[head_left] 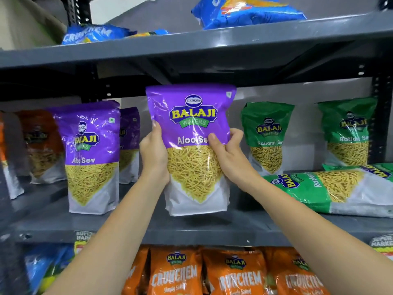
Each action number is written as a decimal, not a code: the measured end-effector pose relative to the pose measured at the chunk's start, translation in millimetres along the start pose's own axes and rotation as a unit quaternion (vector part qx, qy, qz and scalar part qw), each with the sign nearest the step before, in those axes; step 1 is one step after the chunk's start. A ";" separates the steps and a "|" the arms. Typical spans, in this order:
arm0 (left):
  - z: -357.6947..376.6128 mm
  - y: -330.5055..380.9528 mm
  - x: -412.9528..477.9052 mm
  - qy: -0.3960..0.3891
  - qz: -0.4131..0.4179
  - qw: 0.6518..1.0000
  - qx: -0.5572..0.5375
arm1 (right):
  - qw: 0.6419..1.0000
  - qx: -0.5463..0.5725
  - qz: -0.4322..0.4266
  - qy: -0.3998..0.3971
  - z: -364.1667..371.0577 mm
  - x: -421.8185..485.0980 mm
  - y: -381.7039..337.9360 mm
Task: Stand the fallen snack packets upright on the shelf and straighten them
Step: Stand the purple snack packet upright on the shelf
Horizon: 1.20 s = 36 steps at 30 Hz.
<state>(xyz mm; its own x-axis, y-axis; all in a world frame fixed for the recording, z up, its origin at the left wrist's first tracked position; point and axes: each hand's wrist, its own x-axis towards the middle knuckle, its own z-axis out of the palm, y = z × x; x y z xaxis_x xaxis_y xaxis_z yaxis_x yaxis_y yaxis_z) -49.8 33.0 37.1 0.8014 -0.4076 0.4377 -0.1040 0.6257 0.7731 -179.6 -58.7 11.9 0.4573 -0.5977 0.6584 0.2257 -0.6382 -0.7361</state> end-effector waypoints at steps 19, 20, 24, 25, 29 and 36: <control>-17.9 -22.9 30.4 -0.015 0.082 0.997 -0.009 | 0.999 0.019 -0.028 0.001 35.8 9.0 18.5; -22.1 -27.9 33.3 -0.010 0.080 0.997 -0.009 | 0.999 0.022 -0.023 -0.006 40.3 8.8 23.3; -36.1 -43.9 34.3 -0.002 0.076 0.997 -0.006 | 0.999 0.045 0.019 -0.016 50.6 4.3 39.1; -38.5 -46.5 33.9 0.000 0.076 0.997 -0.011 | 0.998 0.048 0.031 -0.011 51.6 2.9 40.2; -42.0 -50.5 31.8 0.011 0.069 0.997 -0.043 | 0.996 0.071 0.061 0.001 56.7 2.1 43.6; -43.5 -49.1 29.4 0.003 0.025 0.999 -0.047 | 0.993 0.087 0.082 0.022 62.5 1.6 47.3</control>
<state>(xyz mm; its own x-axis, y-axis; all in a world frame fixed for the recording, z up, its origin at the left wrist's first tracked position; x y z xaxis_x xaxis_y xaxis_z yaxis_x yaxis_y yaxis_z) 4.5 19.2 -7.9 0.8001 -0.3710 0.4714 -0.0880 0.7048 0.7039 -114.5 -59.6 -31.6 0.4638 -0.7096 0.5304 0.2973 -0.4393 -0.8477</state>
